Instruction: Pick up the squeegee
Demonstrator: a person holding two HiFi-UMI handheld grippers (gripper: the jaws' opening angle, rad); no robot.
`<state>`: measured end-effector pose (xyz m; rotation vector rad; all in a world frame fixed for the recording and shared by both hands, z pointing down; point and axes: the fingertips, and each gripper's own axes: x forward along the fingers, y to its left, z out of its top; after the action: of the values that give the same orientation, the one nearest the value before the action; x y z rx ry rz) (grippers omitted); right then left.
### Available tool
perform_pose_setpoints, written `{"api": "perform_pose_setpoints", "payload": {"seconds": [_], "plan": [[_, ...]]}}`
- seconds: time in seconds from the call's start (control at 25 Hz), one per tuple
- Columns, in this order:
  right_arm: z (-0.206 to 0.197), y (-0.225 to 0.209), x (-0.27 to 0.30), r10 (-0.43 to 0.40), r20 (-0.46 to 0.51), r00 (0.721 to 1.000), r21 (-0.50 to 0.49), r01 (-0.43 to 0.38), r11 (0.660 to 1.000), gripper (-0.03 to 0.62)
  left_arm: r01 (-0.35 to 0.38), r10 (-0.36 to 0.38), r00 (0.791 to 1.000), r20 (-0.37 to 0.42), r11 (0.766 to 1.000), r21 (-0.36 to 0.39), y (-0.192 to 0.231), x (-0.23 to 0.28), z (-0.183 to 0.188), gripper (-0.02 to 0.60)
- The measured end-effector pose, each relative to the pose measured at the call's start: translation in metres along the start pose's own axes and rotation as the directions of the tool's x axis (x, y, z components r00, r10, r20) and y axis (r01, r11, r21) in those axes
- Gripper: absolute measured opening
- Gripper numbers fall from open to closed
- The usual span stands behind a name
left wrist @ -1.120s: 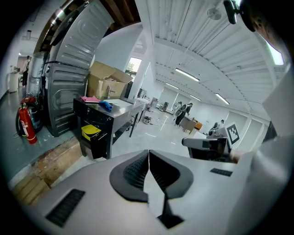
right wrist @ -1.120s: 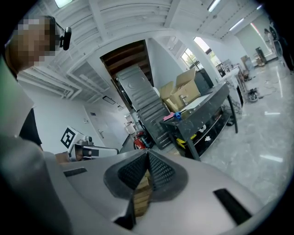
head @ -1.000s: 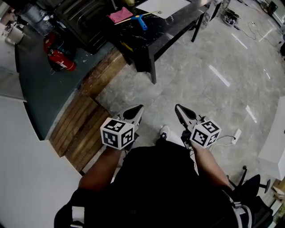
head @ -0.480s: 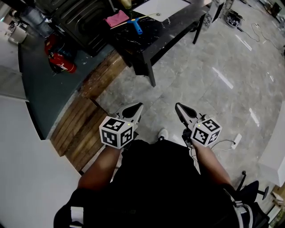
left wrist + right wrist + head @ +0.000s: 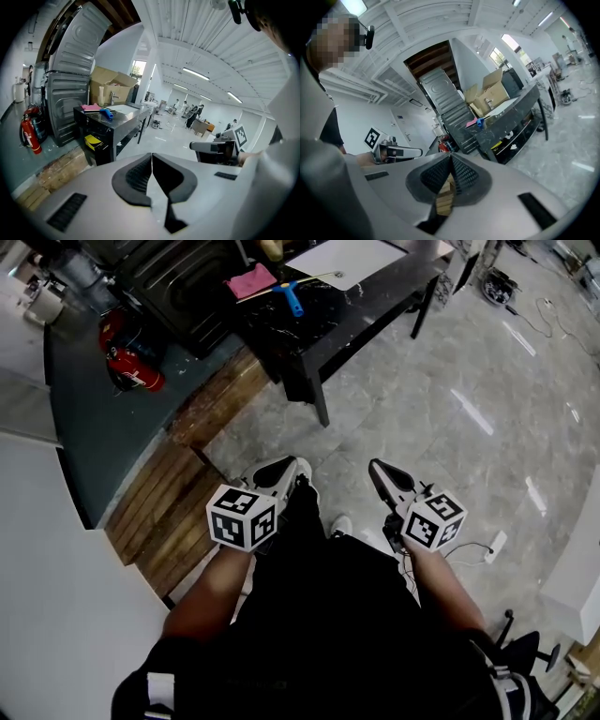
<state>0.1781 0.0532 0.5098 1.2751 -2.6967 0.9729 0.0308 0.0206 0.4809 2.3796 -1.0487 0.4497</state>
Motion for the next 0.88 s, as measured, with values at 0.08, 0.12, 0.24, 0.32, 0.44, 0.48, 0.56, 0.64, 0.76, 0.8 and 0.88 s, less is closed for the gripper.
{"api": "perform_pose_setpoints", "payload": {"seconds": [0.08,0.12,0.24,0.32,0.44,0.48,0.56,0.64,0.76,0.8,0.88], "plan": [[0.003,-0.005,0.0,-0.008,0.011,1.0,0.0,0.008,1.0,0.009,0.009,-0.009,1.0,-0.001,1.0,-0.001,0.001,0.007,0.002,0.017],[0.003,-0.008,0.0,-0.013,0.018,1.0,0.002,0.013,1.0,0.009,0.016,-0.016,1.0,0.001,1.0,0.0,0.001,0.011,0.004,0.017],[0.007,-0.015,-0.002,-0.041,0.022,0.999,0.008,0.041,0.999,0.009,0.038,-0.038,0.999,0.013,0.999,0.008,0.002,0.024,0.015,0.017],[0.01,-0.019,-0.002,-0.053,0.026,0.998,0.01,0.053,0.999,0.009,0.052,-0.052,0.998,0.028,0.999,0.014,0.002,0.032,0.027,0.017],[0.017,-0.028,0.003,-0.061,0.032,0.998,0.009,0.061,0.998,0.009,0.065,-0.066,0.996,0.053,0.998,0.021,0.004,0.043,0.044,0.017],[0.019,-0.031,0.007,-0.063,0.032,0.997,0.007,0.063,0.998,0.009,0.068,-0.069,0.996,0.058,0.997,0.021,0.006,0.045,0.047,0.017],[0.026,-0.035,0.015,-0.063,0.034,0.997,-0.001,0.063,0.998,0.009,0.069,-0.069,0.996,0.056,0.997,0.017,0.012,0.05,0.048,0.017],[0.034,-0.038,0.025,-0.057,0.041,0.998,-0.011,0.057,0.998,0.009,0.064,-0.064,0.997,0.046,0.998,0.01,0.022,0.055,0.047,0.017],[0.046,-0.044,0.042,-0.061,0.035,0.998,-0.025,0.062,0.998,0.009,0.052,-0.052,0.998,0.045,0.999,-0.004,0.042,0.063,0.052,0.017],[0.049,-0.048,0.048,-0.064,0.03,0.998,-0.025,0.065,0.998,0.009,0.048,-0.047,0.998,0.051,0.999,-0.009,0.049,0.067,0.057,0.017],[0.059,-0.055,0.06,-0.072,0.013,0.997,-0.027,0.072,0.997,0.009,0.043,-0.041,0.997,0.064,0.999,-0.021,0.062,0.075,0.07,0.017]]}}
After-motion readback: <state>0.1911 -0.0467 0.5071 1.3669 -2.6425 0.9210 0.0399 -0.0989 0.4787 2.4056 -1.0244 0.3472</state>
